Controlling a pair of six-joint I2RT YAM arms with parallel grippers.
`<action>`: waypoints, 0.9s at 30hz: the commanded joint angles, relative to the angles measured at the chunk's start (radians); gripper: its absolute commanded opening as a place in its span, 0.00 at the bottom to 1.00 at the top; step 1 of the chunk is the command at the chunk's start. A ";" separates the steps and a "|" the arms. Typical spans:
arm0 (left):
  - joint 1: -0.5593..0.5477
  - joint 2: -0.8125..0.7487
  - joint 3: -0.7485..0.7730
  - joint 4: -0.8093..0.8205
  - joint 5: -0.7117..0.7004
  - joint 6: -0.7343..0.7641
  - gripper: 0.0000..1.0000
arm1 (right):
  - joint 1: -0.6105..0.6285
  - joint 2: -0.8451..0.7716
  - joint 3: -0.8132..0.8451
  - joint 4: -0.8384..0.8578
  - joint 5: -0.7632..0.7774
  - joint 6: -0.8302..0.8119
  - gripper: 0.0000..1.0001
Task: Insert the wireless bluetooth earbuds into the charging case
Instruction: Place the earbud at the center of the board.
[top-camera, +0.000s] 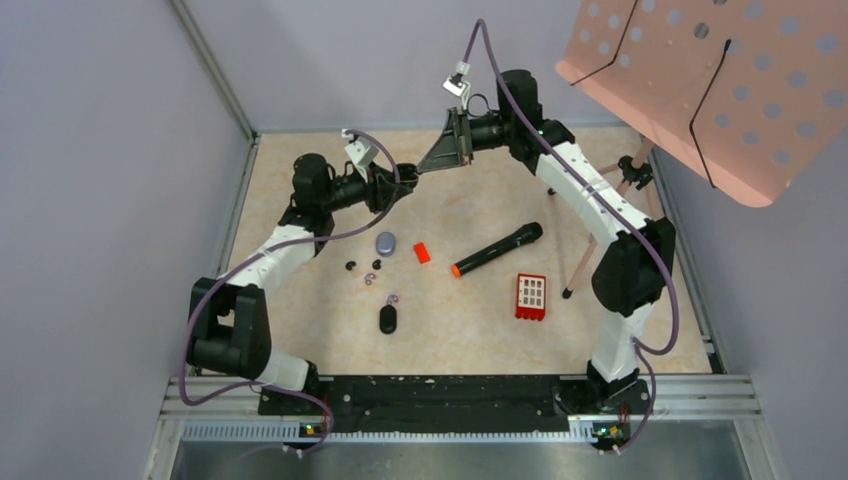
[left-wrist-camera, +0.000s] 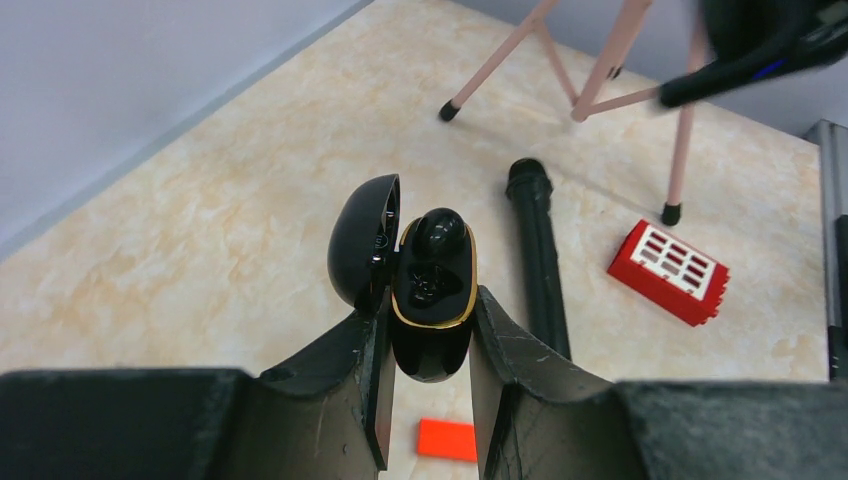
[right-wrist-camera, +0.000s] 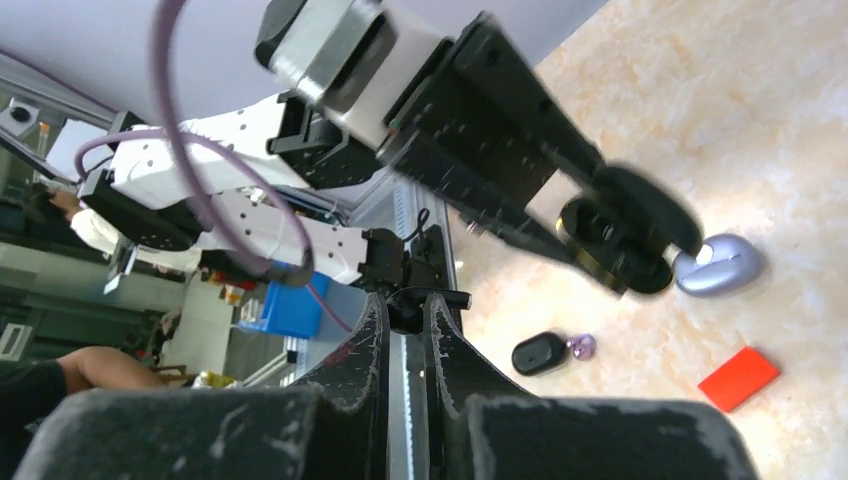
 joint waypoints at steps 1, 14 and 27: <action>0.050 -0.064 -0.050 -0.031 -0.096 0.033 0.00 | -0.045 -0.122 -0.127 0.040 -0.032 0.002 0.00; 0.152 -0.177 -0.053 -0.129 -0.212 0.031 0.00 | -0.069 0.056 -0.586 0.095 -0.003 0.139 0.00; 0.165 -0.221 -0.087 -0.125 -0.237 0.015 0.00 | -0.029 0.320 -0.471 -0.020 0.137 0.103 0.00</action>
